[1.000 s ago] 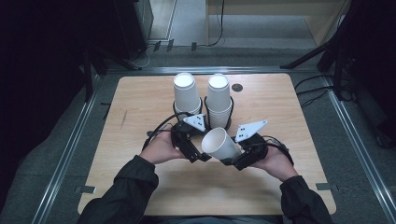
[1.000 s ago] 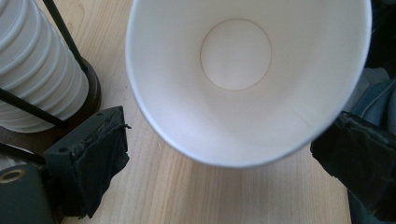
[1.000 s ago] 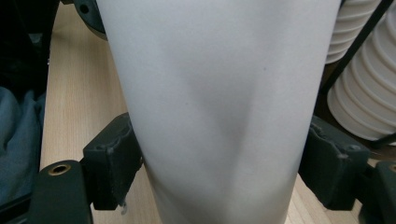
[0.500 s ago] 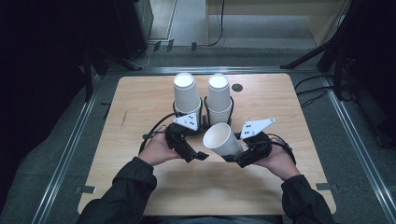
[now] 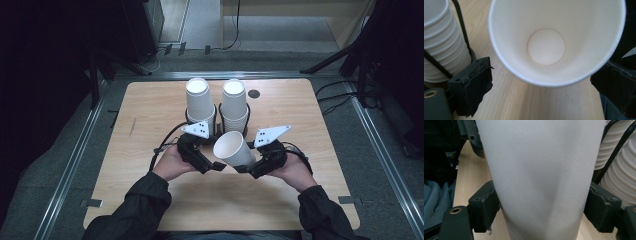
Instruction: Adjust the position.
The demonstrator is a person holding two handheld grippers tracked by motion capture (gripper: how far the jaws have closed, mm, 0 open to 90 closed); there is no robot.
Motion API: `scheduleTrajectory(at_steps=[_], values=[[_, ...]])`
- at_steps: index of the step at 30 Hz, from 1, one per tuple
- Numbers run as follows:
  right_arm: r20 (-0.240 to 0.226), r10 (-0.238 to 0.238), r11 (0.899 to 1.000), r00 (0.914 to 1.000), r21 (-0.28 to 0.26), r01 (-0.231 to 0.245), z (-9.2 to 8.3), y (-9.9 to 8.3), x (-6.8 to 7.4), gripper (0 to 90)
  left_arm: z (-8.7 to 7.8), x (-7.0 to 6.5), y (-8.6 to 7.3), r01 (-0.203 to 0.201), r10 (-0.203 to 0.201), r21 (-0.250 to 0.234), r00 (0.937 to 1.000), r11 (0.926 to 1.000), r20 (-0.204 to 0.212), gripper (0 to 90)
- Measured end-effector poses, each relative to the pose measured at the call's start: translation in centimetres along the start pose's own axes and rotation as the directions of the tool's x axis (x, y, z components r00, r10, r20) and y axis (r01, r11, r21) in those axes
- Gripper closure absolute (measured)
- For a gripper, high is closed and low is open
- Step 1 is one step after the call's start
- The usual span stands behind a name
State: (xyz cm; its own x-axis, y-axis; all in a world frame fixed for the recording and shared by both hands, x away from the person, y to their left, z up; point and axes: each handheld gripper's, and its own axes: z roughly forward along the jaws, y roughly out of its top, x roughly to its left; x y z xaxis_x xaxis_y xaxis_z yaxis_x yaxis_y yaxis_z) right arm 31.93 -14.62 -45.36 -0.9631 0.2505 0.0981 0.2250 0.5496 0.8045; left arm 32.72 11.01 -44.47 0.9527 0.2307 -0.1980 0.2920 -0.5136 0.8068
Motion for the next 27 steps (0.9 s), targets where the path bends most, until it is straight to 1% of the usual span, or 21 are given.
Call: scheduleTrajectory(at_steps=[3, 5, 6, 9, 13, 14, 15, 17, 18, 20, 23, 27], values=[[-0.013, 0.001, 1.000, 0.9999, -0.005, -0.001, 0.4, 0.1, 0.1, 21.3, 0.4, -0.1, 0.1, 0.009, -0.009, -0.013, 1.0000, 0.9999, 0.002, 4.1], [-0.023, -0.001, 1.000, 0.9997, -0.009, 0.000, 0.7, 0.2, 0.1, 21.3, 0.5, -0.1, 0.1, 0.031, -0.031, -0.039, 0.9995, 0.9988, 0.012, 4.2], [-0.029, -0.001, 1.000, 0.9996, -0.005, 0.001, 0.8, 0.3, 0.2, 21.3, 0.5, -0.1, 0.2, 0.033, -0.033, -0.047, 0.9994, 0.9984, 0.010, 4.1], [-0.037, -0.002, 1.000, 0.9993, -0.001, 0.002, 1.3, 0.3, 0.3, 21.3, 0.5, -0.1, 0.2, 0.049, -0.047, -0.073, 0.9985, 0.9961, 0.028, 4.2], [-0.046, 0.005, 1.000, 0.9989, -0.018, -0.006, 1.5, 0.4, 0.4, 21.3, 0.5, 0.0, 0.0, 0.066, -0.062, -0.099, 0.9970, 0.9929, 0.047, 4.5], [-0.049, 0.007, 1.000, 0.9988, -0.023, -0.008, 1.5, 0.4, 0.3, 21.4, 0.4, -0.1, 0.0, 0.064, -0.059, -0.106, 0.9972, 0.9924, 0.046, 8.3], [-0.049, 0.011, 1.000, 0.9987, -0.024, -0.013, 1.5, 0.4, 0.3, 21.6, 0.4, -0.2, 0.0, 0.064, -0.060, -0.104, 0.9974, 0.9924, 0.040, 11.1], [-0.054, 0.014, 1.000, 0.9984, -0.021, -0.015, 1.5, 0.4, 0.3, 21.8, 0.3, -0.2, 0.1, 0.059, -0.056, -0.086, 0.9977, 0.9945, 0.038, 13.1], [-0.052, 0.010, 1.000, 0.9986, -0.023, -0.011, 1.5, 0.3, 0.3, 21.9, 0.3, -0.2, 0.2, 0.065, -0.061, -0.083, 0.9973, 0.9945, 0.040, 13.9], [-0.057, 0.016, 1.000, 0.9982, -0.018, -0.017, 1.5, 0.3, 0.3, 22.1, 0.3, -0.3, 0.2, 0.062, -0.059, -0.080, 0.9976, 0.9949, 0.036, 15.9], [-0.059, 0.019, 1.000, 0.9981, -0.003, -0.019, 1.6, 0.2, 0.3, 22.2, 0.4, -0.3, 0.2, 0.058, -0.056, -0.052, 0.9979, 0.9970, 0.032, 18.4], [-0.058, 0.021, 1.000, 0.9981, 0.010, -0.021, 1.8, 0.1, 0.3, 22.1, 0.5, -0.4, 0.3, 0.040, -0.039, -0.039, 0.9990, 0.9984, 0.023, 20.1]])
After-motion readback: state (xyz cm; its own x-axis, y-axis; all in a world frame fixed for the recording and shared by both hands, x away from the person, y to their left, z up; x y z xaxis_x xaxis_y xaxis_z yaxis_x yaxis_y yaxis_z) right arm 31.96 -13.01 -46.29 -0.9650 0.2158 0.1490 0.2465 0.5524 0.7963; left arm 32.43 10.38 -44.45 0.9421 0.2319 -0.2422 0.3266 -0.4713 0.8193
